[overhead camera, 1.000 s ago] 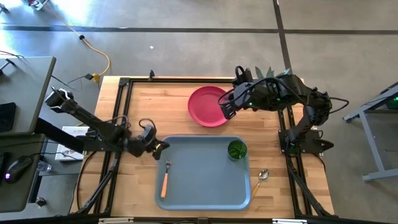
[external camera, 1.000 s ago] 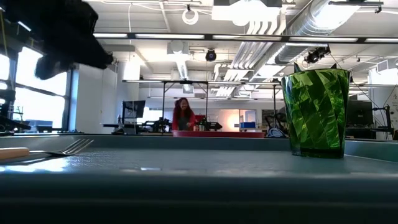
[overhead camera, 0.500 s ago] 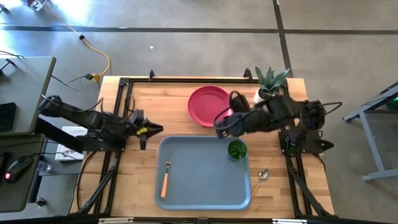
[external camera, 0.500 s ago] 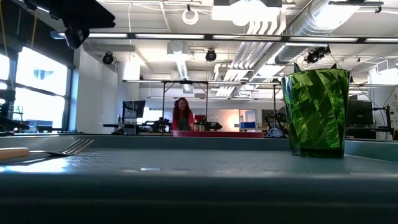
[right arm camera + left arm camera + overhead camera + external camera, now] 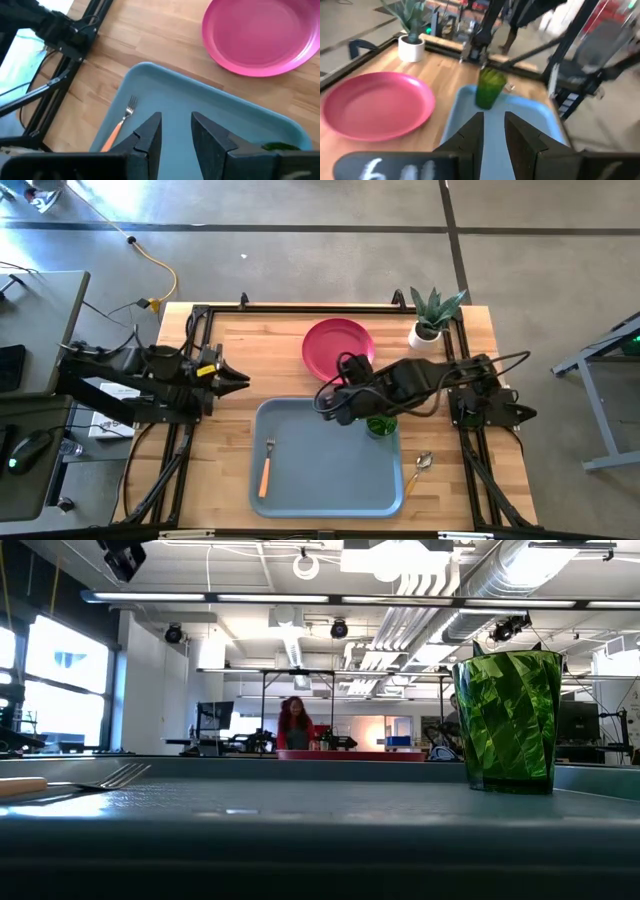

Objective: Pick and place plate/cup/fork/spoon on tray
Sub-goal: Put the yellow spoon on the blue serving tray to the right of the orange fork

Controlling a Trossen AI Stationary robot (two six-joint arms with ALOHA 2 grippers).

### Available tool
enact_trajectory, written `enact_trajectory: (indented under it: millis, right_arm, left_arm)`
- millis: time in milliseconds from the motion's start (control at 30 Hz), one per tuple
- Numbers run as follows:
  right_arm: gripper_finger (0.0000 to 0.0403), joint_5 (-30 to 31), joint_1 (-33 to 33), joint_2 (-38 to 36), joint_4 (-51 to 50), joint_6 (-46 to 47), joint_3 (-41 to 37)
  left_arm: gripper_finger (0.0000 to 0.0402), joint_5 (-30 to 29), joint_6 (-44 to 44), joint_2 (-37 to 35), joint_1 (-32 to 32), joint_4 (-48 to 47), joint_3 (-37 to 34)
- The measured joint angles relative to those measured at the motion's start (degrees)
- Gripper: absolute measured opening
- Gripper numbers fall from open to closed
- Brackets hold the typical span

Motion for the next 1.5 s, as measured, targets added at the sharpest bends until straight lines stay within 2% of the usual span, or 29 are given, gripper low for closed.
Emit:
enact_trajectory:
  millis: [167, 300, 500, 767, 867, 1067, 1367, 1500]
  right_arm:
    - [0.0094, 3.81, -1.18, 1.71, 0.55, -2.12, 0.0]
    - [0.0094, 4.24, -2.52, 1.82, 0.74, -3.48, 0.0]
    - [0.0094, -1.59, -3.03, 1.34, -4.46, -0.47, 0.0]
    - [0.0094, -6.2, 0.09, 0.59, -4.0, 2.32, 0.0]
    - [0.0094, -9.5, 2.0, 0.59, -3.99, 5.59, -0.08]
    - [0.0094, -9.93, 6.07, 0.61, -3.99, 13.23, -2.1]
    - [0.0094, -17.15, 11.76, 0.61, -4.06, 26.39, -10.47]
    - [0.0094, -18.27, 14.4, 0.64, -4.03, 32.23, -13.44]
  left_arm:
    - [0.0093, -0.49, 5.23, 0.7, 1.81, -9.74, 5.03]
    - [0.0115, -0.54, 8.53, 0.91, 3.44, -12.35, 6.43]
    - [0.0137, -2.54, 10.59, 2.65, 6.88, -12.2, 6.6]
    - [0.014, -2.41, 10.61, 5.03, 9.28, -12.18, 6.58]
    - [0.014, -2.37, 10.77, 5.82, 9.71, -12.2, 6.58]
    - [0.014, -2.35, 11.59, 7.25, 9.96, -12.06, 6.58]
    - [0.014, -2.35, 11.59, 8.31, 9.94, -12.04, 6.58]
    - [0.014, -2.35, 11.59, 8.6, 9.94, -12.05, 6.56]
